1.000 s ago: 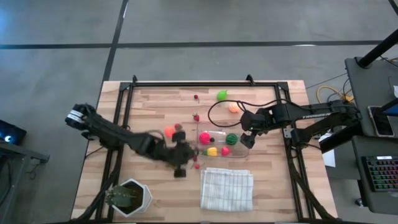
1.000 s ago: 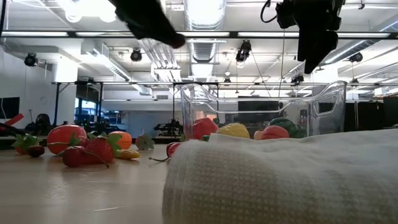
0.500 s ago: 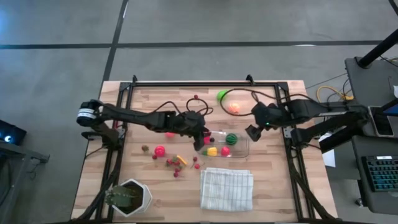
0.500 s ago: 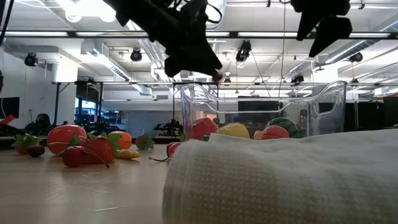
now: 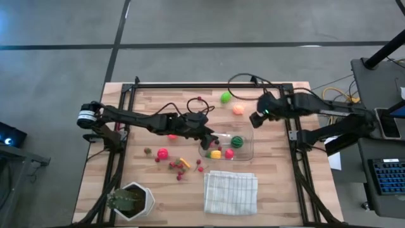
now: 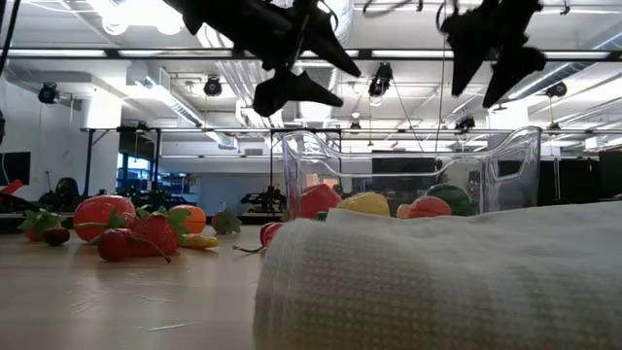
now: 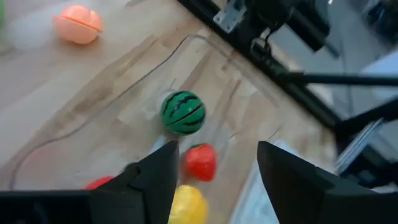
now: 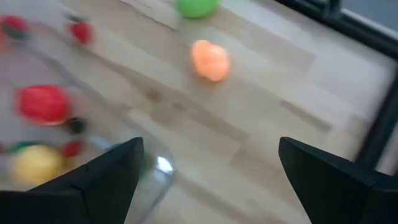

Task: Pick and placing Produce into tupperware
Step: Put the pink peach into the transparent bin

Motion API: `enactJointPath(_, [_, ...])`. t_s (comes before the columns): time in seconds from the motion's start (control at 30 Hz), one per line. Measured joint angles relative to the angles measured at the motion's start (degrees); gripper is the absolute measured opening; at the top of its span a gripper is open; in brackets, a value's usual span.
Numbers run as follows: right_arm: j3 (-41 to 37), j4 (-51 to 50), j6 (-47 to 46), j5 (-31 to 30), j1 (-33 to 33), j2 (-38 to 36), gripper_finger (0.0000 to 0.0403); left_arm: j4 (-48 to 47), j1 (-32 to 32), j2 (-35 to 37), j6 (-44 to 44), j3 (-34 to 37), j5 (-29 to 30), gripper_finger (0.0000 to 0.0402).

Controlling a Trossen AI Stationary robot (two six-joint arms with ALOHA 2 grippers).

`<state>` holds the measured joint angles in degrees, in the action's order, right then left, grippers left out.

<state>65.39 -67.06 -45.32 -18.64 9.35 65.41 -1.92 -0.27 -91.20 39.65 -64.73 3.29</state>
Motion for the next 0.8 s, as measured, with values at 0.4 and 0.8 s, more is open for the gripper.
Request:
enactJointPath(0.4, [0.0,8.5,23.7,-0.9,13.4,16.2,0.0365,-1.0,-2.8,2.4,0.1,0.7,0.1,0.0204])
enactJointPath(0.8, [5.1,15.6,25.0,10.6,17.1,29.8,0.0365,-7.9,-2.8,2.6,0.0,2.6,0.1,0.0204])
